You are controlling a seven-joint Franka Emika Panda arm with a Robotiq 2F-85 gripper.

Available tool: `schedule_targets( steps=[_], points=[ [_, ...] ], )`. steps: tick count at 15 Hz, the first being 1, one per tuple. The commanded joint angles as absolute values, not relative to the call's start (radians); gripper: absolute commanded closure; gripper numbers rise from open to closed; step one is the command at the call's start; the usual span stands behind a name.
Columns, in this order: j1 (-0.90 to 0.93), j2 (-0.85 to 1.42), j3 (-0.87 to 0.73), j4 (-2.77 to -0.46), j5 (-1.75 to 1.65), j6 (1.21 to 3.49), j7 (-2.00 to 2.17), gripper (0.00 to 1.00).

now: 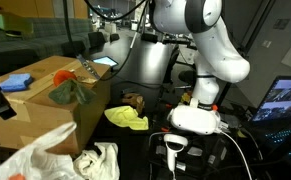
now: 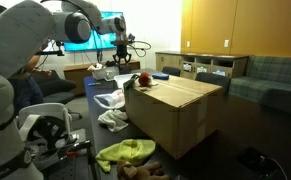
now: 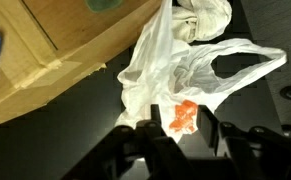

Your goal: Take all the object from the box and put them on the table and put the objects from the table to the top of the box

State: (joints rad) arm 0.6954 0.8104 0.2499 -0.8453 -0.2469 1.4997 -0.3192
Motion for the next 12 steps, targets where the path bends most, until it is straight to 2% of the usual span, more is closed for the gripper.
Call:
schedule_targets(
  steps=[1,4,12],
  points=[
    [0.67,0.812,0.268,-0.781,-0.206,1.452,-0.362,0.23],
    [0.639,0.798,0.26,-0.775,-0.181,1.363,-0.349,0.02],
    [0.488,0.736,0.264,-0.84,-0.069,1.253,-0.327,0.0]
  ],
)
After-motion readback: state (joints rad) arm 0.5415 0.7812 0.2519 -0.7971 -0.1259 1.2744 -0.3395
